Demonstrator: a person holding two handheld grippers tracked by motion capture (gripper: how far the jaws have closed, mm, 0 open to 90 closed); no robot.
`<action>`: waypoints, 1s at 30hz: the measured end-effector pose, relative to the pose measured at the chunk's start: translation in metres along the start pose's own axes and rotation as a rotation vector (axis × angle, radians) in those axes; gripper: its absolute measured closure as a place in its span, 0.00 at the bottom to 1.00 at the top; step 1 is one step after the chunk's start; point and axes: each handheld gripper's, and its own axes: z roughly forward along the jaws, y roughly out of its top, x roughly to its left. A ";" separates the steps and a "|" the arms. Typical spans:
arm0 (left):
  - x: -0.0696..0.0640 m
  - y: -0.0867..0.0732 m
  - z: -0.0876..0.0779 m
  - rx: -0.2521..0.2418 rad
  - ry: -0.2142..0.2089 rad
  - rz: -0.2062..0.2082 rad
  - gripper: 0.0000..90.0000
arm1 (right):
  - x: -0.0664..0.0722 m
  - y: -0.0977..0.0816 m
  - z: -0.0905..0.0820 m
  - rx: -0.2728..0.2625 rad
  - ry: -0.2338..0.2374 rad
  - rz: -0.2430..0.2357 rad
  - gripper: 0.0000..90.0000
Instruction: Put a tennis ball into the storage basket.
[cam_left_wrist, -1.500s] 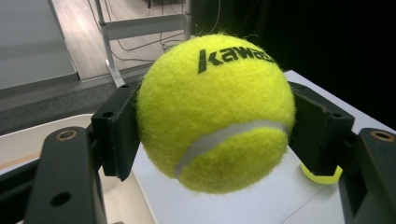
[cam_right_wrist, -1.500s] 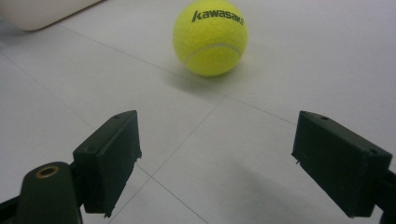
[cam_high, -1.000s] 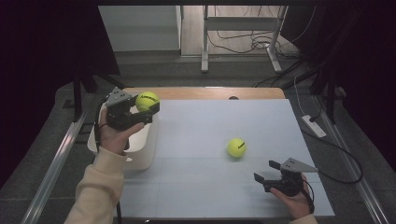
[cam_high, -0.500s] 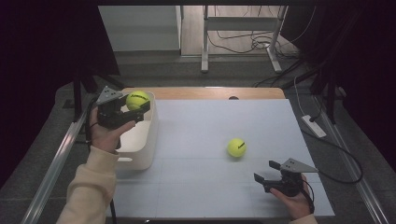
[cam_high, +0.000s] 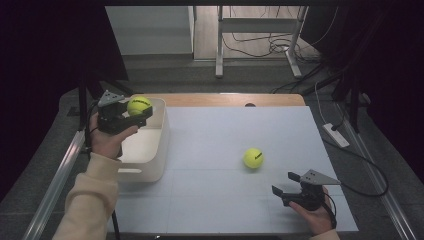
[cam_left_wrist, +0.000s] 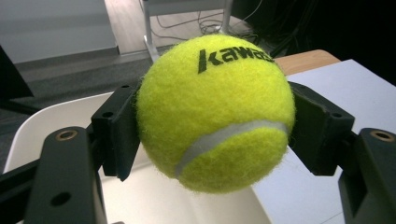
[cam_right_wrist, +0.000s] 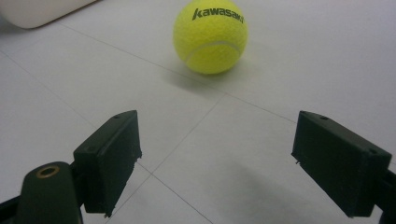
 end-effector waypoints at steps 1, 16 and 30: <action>0.002 0.000 0.001 0.004 0.005 -0.001 0.31 | 0.000 0.000 0.000 0.000 0.000 0.000 0.17; 0.024 0.002 0.010 0.077 0.045 -0.025 0.31 | 0.000 0.000 0.001 0.000 0.003 -0.001 0.17; 0.041 0.004 0.028 0.177 0.084 -0.041 0.30 | 0.000 0.000 0.002 0.004 0.002 -0.003 0.17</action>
